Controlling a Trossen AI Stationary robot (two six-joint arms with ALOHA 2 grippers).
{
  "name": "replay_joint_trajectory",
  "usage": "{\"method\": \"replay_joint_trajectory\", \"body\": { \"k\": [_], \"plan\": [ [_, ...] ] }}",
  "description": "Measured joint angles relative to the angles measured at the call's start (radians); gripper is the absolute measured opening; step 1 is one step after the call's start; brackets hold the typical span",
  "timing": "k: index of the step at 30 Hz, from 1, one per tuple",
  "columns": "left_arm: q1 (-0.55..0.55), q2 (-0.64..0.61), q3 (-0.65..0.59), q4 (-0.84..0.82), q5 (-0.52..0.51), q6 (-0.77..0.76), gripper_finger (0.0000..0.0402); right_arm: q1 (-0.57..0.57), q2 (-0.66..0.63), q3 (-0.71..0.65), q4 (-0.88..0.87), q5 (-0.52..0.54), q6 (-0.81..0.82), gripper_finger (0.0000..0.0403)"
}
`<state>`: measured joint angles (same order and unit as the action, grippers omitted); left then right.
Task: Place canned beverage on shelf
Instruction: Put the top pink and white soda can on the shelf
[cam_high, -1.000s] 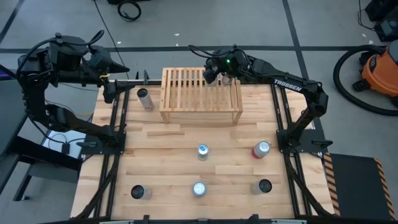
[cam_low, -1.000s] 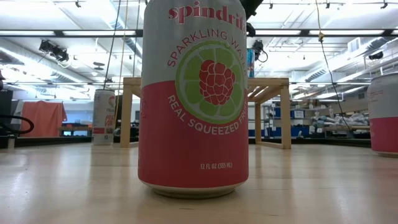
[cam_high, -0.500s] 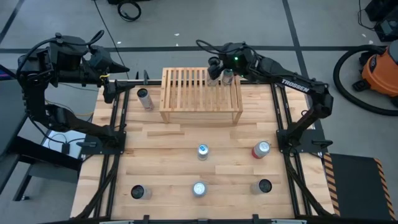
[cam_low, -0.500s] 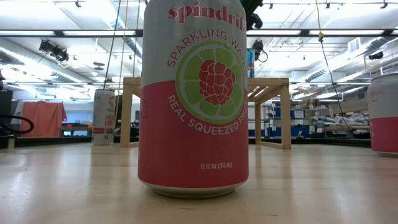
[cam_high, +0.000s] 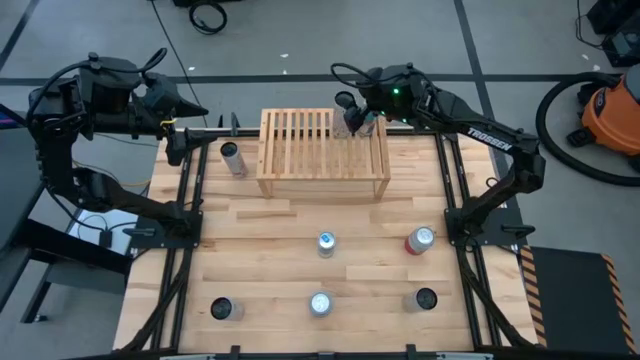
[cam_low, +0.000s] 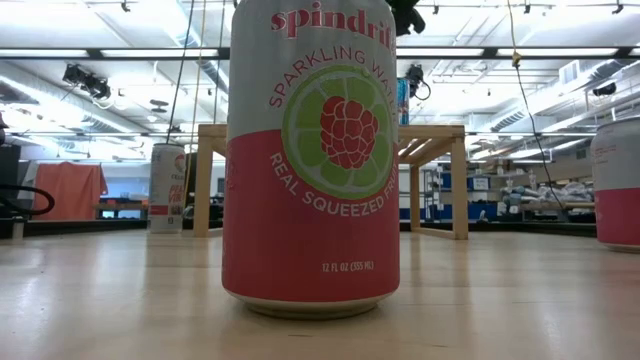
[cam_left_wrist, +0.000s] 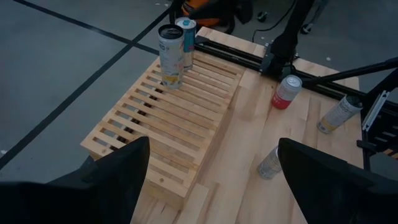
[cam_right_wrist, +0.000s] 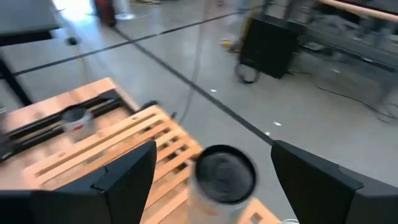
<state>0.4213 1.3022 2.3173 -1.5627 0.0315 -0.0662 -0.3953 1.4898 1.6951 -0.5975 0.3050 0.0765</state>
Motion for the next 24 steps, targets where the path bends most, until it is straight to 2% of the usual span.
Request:
{"method": "replay_joint_trajectory", "body": {
  "k": [4, 10, 18, 24],
  "plan": [
    [0.000, 0.000, 0.000, 0.041, 0.000, 0.000, 0.0357, 0.025, -0.023, 0.000, -0.014, -0.091, -0.015, 0.0327],
    [0.000, 0.000, 0.000, 0.104, 0.000, -0.023, 0.0357, 0.069, -0.067, 0.000, -0.151, -0.100, -0.006, 0.0327],
    [0.000, 0.000, 0.000, 0.114, 0.000, 0.002, 0.0357, 0.144, -0.101, 0.000, -0.412, -0.106, 0.167, 0.0327],
    [0.000, 0.000, 0.000, 0.099, 0.001, -0.008, 0.0357, 0.198, -0.102, 0.000, -0.528, -0.258, 0.326, 0.0327]
  ]
}}
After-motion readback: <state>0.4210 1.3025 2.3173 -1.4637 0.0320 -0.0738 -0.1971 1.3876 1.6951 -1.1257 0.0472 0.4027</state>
